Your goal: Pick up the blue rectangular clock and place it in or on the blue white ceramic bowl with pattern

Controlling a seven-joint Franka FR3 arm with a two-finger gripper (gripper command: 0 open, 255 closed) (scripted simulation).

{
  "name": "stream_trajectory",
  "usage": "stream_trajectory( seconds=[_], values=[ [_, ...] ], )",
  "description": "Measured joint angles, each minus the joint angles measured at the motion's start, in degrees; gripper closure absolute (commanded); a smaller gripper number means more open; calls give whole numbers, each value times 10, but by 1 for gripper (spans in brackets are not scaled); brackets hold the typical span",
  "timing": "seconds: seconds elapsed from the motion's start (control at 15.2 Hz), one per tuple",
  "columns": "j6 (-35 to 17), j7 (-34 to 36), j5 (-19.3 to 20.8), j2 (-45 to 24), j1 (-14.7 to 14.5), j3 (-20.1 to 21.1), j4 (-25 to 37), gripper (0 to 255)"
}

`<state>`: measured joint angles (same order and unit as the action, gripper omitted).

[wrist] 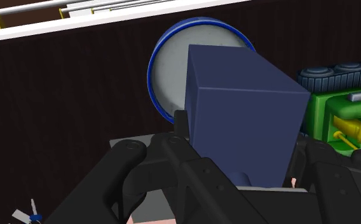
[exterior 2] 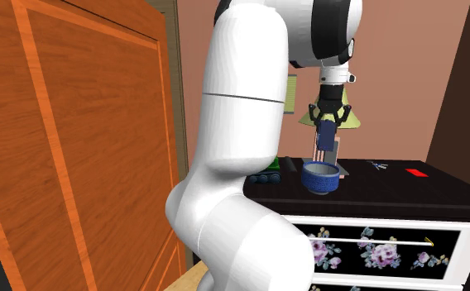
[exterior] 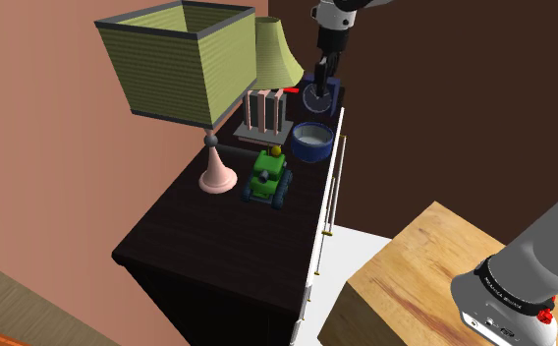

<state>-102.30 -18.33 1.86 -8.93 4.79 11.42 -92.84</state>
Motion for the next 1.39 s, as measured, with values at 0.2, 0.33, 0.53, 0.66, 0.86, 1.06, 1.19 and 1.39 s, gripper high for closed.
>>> stream_trajectory(
  seconds=[0.2, 0.33, 0.53, 0.66, 0.86, 1.06, 1.19, 1.39],
  values=[
    [-20, -1, 1, -3, 1, -1, -17, 255],
    [-34, -1, 1, -3, 1, -1, -32, 255],
    [-55, -2, 1, -6, 2, -2, -49, 255],
    [-71, -2, 2, -8, 2, -2, -62, 255],
    [-93, 0, 3, -11, 2, -2, -82, 255],
    [-113, 0, 4, -16, 2, -2, -98, 255],
    [-116, 1, 4, -17, 2, -2, -100, 255],
    [-117, 1, 4, -17, 1, -2, -100, 255]
  ],
)
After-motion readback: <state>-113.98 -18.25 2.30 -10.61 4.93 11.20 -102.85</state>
